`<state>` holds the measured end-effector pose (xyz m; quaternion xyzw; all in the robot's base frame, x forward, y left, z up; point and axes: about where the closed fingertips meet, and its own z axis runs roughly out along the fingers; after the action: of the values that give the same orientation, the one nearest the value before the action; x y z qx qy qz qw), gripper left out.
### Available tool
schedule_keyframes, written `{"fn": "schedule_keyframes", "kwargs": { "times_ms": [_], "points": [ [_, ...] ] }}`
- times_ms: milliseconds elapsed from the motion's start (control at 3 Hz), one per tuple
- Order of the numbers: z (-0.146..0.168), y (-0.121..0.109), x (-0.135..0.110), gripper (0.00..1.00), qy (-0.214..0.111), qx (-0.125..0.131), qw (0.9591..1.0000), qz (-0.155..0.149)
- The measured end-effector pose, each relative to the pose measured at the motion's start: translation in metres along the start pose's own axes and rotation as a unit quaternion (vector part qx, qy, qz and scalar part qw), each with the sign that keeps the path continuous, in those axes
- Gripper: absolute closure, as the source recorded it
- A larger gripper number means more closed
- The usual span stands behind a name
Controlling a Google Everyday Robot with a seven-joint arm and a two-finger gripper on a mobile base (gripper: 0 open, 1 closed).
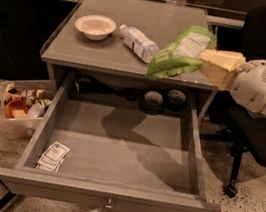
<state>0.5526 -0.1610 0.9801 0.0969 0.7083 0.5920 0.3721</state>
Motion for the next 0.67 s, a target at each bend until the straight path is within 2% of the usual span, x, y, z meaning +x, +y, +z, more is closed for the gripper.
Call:
{"fn": "schedule_keyframes", "kwargs": {
  "times_ms": [333,667],
  "points": [
    [0.014,-0.02,0.032,1.0,0.078,0.011,0.9969,-0.008],
    [0.039,-0.044,0.066,1.0,0.164,0.036,0.9856,-0.023]
  ]
}}
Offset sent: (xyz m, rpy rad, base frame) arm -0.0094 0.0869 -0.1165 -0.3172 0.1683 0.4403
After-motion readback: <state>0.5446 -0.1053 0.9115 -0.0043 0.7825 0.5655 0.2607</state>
